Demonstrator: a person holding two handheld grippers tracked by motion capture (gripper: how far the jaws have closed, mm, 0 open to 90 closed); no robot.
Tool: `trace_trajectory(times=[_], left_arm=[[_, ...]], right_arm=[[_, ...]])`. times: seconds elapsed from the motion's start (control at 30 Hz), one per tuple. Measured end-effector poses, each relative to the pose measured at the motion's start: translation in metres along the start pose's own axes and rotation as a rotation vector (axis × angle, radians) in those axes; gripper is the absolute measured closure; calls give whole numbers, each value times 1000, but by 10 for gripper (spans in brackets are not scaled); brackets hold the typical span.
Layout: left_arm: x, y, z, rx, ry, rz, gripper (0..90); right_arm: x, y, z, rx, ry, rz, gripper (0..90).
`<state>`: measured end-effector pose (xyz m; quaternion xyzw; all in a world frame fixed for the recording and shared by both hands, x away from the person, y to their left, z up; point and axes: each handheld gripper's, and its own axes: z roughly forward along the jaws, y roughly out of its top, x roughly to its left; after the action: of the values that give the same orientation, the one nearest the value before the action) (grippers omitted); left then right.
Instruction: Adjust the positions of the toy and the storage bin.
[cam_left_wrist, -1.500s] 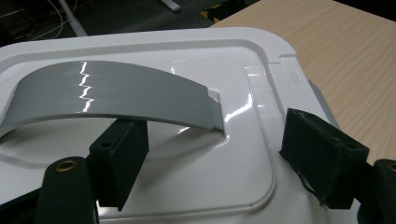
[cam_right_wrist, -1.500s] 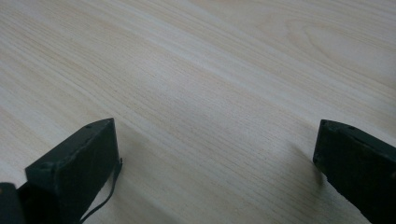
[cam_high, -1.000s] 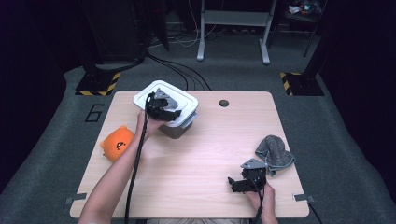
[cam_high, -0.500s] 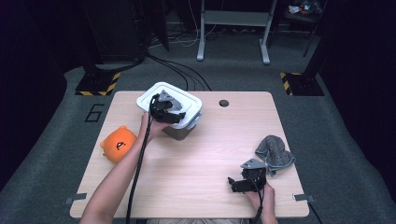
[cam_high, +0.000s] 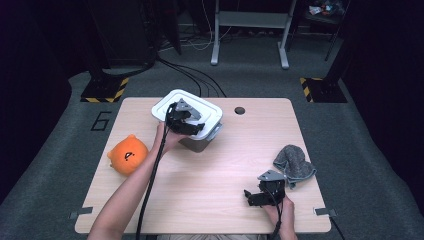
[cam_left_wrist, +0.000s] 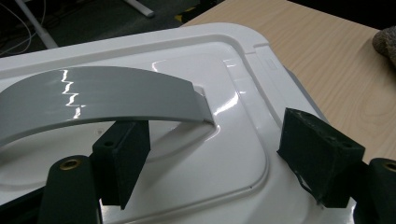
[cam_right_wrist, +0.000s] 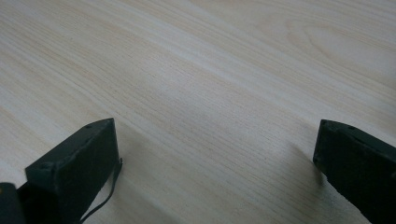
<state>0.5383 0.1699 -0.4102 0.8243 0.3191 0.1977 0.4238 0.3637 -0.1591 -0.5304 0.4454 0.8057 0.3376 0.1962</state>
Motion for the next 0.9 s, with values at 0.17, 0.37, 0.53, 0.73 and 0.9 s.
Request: trace_trajectory(times=[0.17, 0.37, 0.53, 0.73, 0.9], left_arm=[[-10, 2, 3, -2, -22, 9, 246], [-20, 5, 5, 5, -47, 23, 242], [-28, 6, 7, -2, -62, 34, 242], [-37, 8, 8, -9, -80, 43, 243], [-43, 9, 10, -11, -99, 59, 243]], right_arm=[[0, 0, 0, 2, 0, 0, 0], [0, 0, 0, 2, 0, 0, 0], [0, 0, 0, 1, 0, 0, 0], [0, 0, 0, 1, -1, 0, 0], [0, 0, 0, 1, -2, -2, 0]])
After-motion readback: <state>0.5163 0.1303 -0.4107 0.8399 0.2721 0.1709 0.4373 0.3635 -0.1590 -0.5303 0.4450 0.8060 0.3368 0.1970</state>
